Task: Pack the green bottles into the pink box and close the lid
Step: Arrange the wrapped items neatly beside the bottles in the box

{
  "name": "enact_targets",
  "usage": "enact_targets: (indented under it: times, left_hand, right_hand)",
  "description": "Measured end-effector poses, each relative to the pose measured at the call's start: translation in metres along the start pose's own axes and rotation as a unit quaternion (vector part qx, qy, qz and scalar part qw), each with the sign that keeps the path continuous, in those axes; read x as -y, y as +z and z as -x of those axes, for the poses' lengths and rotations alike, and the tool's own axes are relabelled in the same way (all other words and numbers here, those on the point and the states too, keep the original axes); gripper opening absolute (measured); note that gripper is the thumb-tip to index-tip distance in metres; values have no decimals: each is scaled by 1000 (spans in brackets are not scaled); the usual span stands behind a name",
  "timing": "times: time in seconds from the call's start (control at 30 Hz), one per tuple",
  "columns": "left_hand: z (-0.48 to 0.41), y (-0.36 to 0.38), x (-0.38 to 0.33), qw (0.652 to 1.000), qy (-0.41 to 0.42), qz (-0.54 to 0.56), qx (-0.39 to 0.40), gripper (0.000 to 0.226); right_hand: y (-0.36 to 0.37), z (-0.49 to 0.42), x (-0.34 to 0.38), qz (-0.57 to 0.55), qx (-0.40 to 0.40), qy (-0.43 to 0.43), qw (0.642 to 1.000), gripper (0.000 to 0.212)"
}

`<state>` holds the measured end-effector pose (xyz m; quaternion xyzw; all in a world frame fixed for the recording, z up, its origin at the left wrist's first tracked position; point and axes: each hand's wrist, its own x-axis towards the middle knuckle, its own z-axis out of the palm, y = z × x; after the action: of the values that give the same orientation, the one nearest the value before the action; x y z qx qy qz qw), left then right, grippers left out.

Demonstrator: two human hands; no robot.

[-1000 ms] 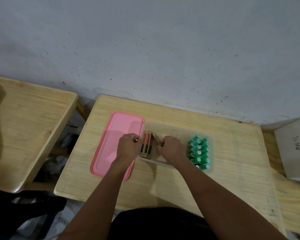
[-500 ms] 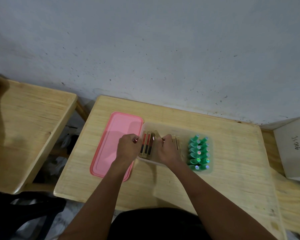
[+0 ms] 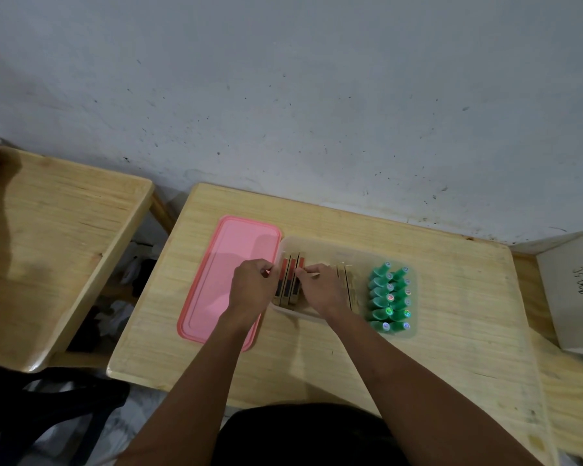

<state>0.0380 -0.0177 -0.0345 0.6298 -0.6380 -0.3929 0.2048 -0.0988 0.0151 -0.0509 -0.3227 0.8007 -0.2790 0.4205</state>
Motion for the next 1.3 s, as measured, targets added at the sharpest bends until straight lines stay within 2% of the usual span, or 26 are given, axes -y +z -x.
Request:
enact_targets:
  times: [0.3,0.4,0.8,0.9,1.0,1.07,1.17,1.3]
  left_hand:
    - [1,-1,-2,1000,-5,1,1,17]
    - [1,-1,-3,1000,3,-2,-2,18]
    - [3,-1,-5,1000,5,-5,-10,18]
    - [2,-1,-5,1000,5,-9,-9,18]
    - [2,-1,-5,1000,5,-9,-6,17]
    - [2,-1,-5,1000,6,-7,-7,17]
    - [2,-2,-5,1000,11,-8,-9,18]
    - [3,-2,-6,1000,17,-18,-10,18]
  right_hand:
    - [-2,-7,-1,-22,36,31,999,9]
    - [-3,-8,-1,-23,51,46,997,18]
    - [-12,-3,-2,-5,77,29,997,13]
    - [-20,-1,-3,45,72,-7,996,18]
    - [-38,2,-8,108,-29,-54,992,19]
    - [-51,3,-14,185,-79,-48,978,19]
    - [-57,4,-23,353,-71,-24,933,21]
    - [-44,4,-26,397,-62,-42,915,18]
